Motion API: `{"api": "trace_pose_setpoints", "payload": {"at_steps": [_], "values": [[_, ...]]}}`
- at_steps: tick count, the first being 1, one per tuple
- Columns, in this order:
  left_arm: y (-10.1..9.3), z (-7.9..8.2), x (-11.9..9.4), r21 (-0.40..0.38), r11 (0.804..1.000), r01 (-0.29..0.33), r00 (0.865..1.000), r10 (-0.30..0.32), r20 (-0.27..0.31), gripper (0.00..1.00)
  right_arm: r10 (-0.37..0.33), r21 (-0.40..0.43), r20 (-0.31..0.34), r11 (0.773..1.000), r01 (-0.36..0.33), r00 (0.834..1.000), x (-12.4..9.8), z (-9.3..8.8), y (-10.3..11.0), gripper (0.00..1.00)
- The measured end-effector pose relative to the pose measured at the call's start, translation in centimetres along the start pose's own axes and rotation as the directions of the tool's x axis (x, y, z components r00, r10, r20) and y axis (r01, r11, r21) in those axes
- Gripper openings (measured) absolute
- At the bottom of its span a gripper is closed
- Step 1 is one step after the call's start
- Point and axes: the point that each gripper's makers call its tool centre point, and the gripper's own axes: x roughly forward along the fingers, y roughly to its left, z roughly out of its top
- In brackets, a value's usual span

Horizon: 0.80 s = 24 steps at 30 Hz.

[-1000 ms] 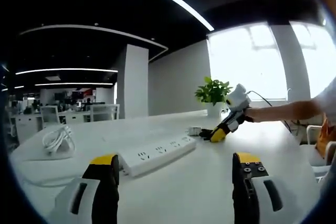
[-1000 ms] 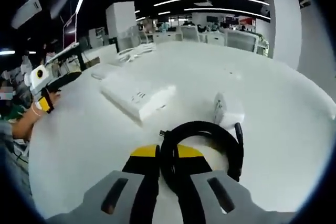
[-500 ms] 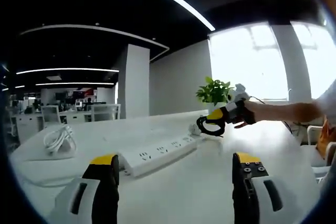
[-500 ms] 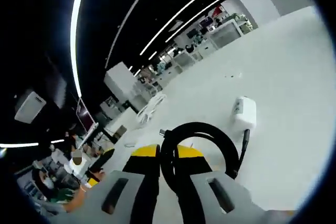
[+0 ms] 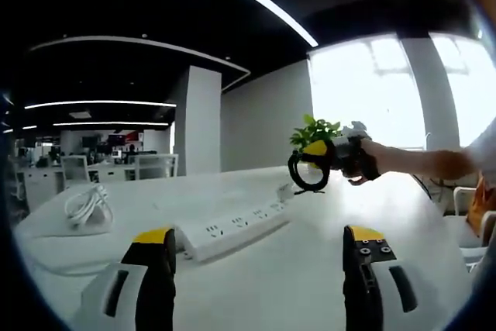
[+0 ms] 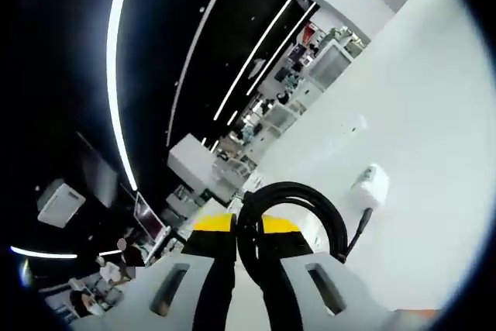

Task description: Straighten the power strip on the desk, plug the charger into it

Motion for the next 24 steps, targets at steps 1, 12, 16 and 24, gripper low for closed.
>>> {"api": "trace_pose_setpoints", "payload": {"at_steps": [1,12,16,24], "values": [[0.0,0.0,0.0,-0.002,1.0,-0.001,1.0,0.001,0.001,0.91,0.009,0.006,0.013,1.0,-0.009,1.0,0.3,0.6,0.0,0.08],[-0.4,-0.1,0.0,0.002,1.0,0.006,1.0,-0.006,0.001,0.91,0.029,-0.051,0.081,0.998,-0.025,0.996,1.2,2.2,2.4,0.08],[-0.4,0.1,-0.1,0.0,1.0,0.006,1.0,-0.006,0.008,0.91,0.029,-0.059,0.085,0.998,-0.024,0.996,1.3,2.3,2.8,0.08],[-0.3,0.3,-0.1,-0.002,1.0,0.001,1.0,-0.001,0.015,0.91,0.038,-0.024,0.113,0.999,-0.035,0.993,1.3,3.2,3.8,0.08]]}}
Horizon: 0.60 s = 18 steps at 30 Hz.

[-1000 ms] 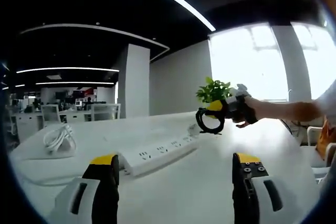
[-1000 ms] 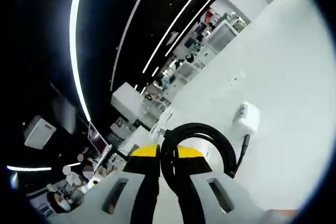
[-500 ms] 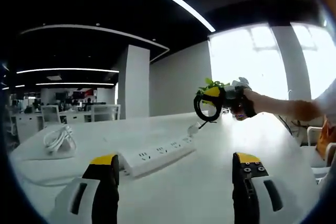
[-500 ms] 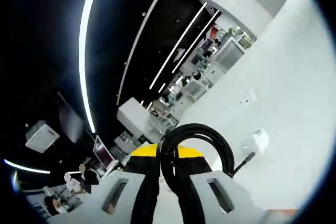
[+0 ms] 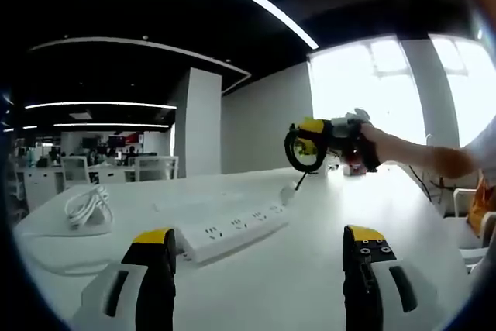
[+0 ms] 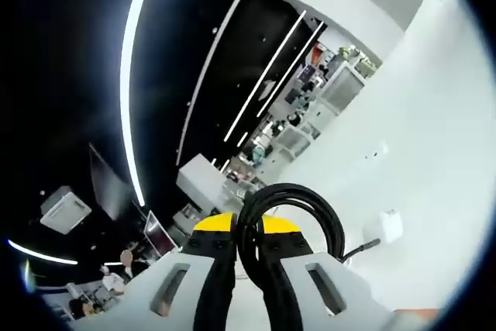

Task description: Straighten the power strip on the desk, plug the charger into it

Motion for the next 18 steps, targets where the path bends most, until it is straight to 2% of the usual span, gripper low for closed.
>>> {"api": "trace_pose_setpoints", "payload": {"at_steps": [6,18], "values": [[-0.2,0.3,0.1,0.002,1.0,0.005,1.0,-0.005,0.006,0.91,-0.007,-0.027,-0.014,1.0,0.007,1.0,0.3,0.8,1.7,0.08],[-0.2,1.5,0.0,0.011,1.0,0.006,1.0,-0.006,0.017,0.91,-0.008,-0.056,-0.067,0.998,0.004,0.998,-0.1,0.1,3.7,0.08]]}}
